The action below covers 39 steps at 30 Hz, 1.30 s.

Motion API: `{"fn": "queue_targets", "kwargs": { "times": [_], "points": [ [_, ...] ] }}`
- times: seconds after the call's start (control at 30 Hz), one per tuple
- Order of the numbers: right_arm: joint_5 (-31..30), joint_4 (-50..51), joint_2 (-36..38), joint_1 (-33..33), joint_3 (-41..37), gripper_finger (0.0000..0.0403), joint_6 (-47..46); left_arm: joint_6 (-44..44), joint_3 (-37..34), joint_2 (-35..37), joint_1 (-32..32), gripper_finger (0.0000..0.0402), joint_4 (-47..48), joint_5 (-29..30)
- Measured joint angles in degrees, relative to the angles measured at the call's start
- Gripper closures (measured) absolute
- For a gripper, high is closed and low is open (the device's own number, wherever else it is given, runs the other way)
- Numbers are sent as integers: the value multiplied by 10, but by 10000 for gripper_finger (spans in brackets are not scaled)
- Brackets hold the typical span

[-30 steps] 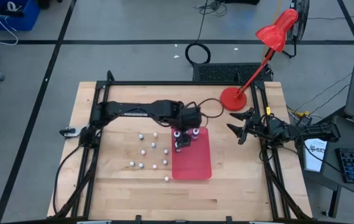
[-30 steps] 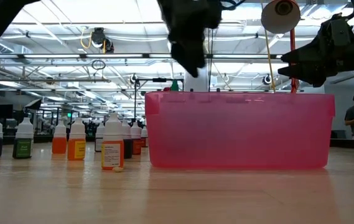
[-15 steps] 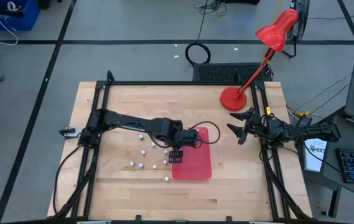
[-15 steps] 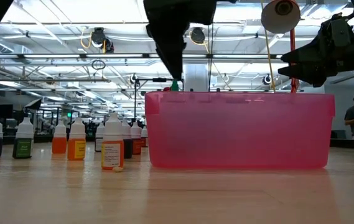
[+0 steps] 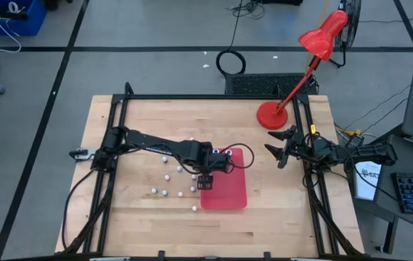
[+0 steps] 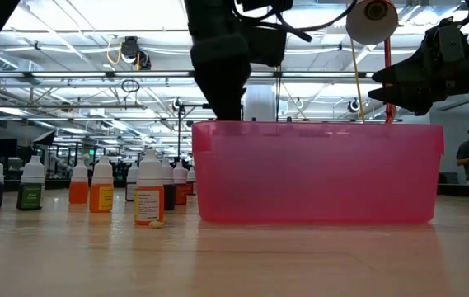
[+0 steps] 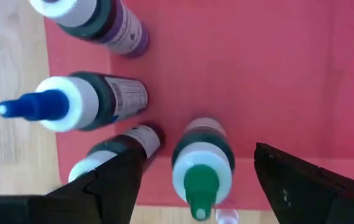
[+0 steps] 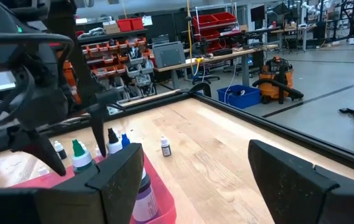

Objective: Pick & Place food coloring
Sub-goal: Adjust the big green food coloring bottle in the red bin

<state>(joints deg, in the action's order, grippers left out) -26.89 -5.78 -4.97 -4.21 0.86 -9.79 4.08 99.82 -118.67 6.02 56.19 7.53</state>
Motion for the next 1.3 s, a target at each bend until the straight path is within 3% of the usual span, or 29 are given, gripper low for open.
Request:
{"fn": "queue_targets", "kwargs": {
  "times": [0.33,0.63,0.97,1.3],
  "points": [
    [0,0,0,0,0,124,0,-8,-18,0,0,133,-21,0],
    [0,0,0,0,0,124,0,-20,-18,0,0,264,-29,-1],
    [0,0,0,0,0,124,0,-83,47,-1,5,265,-47,0],
    [0,0,0,0,0,124,0,-188,62,-1,-10,262,-197,0]
  ]
}}
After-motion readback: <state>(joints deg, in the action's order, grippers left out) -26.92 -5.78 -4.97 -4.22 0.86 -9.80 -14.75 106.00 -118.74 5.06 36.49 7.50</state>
